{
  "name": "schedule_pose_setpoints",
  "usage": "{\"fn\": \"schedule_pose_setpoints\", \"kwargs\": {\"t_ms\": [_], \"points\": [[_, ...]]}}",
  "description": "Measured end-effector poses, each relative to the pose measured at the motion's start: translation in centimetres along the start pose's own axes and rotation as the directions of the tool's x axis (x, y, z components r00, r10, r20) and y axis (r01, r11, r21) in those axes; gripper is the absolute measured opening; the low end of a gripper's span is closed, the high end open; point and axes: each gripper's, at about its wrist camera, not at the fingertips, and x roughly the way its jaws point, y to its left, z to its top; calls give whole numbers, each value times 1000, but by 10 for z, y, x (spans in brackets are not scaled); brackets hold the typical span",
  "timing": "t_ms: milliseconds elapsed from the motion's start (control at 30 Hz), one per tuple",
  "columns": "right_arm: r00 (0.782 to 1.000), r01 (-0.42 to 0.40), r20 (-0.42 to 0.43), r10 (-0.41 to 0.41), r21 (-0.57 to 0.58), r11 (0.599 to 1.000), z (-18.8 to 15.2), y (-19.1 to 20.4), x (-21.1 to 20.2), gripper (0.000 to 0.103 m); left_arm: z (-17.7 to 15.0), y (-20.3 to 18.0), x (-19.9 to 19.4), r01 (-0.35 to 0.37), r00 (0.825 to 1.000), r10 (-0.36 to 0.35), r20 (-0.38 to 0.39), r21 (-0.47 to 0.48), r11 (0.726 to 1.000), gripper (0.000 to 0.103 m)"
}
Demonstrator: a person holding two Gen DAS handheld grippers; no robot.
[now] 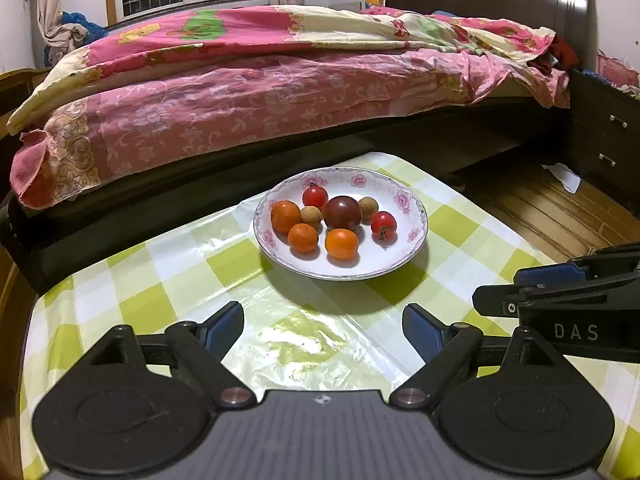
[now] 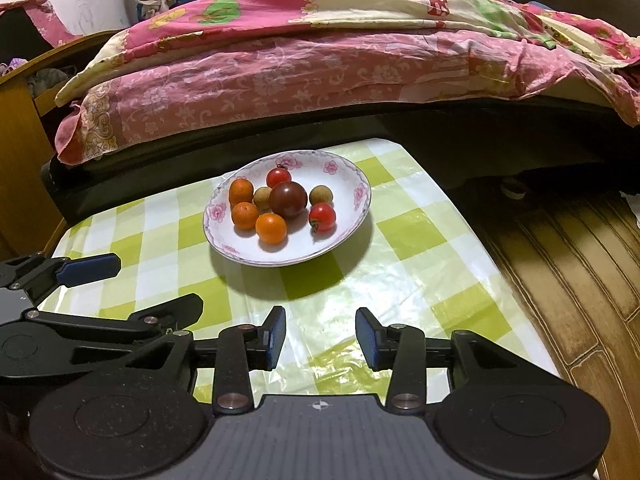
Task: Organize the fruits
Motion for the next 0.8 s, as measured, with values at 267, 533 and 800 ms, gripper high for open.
{"fn": "schedule_pose_setpoints", "kwargs": {"t_ms": [267, 533, 800], "points": [[1000, 0, -5, 0, 7, 1000, -8, 1, -6, 36, -9, 0, -6, -21, 1000, 21, -8, -16, 1000, 100], [1000, 3, -20, -3, 13, 1000, -18, 2, -12, 36, -18, -4, -13, -55, 998, 54, -22, -12, 998, 103], [1000, 8, -27, -7, 33, 999, -28, 0, -21, 37, -27, -4, -19, -46, 998, 44, -49, -41, 998, 103]]}}
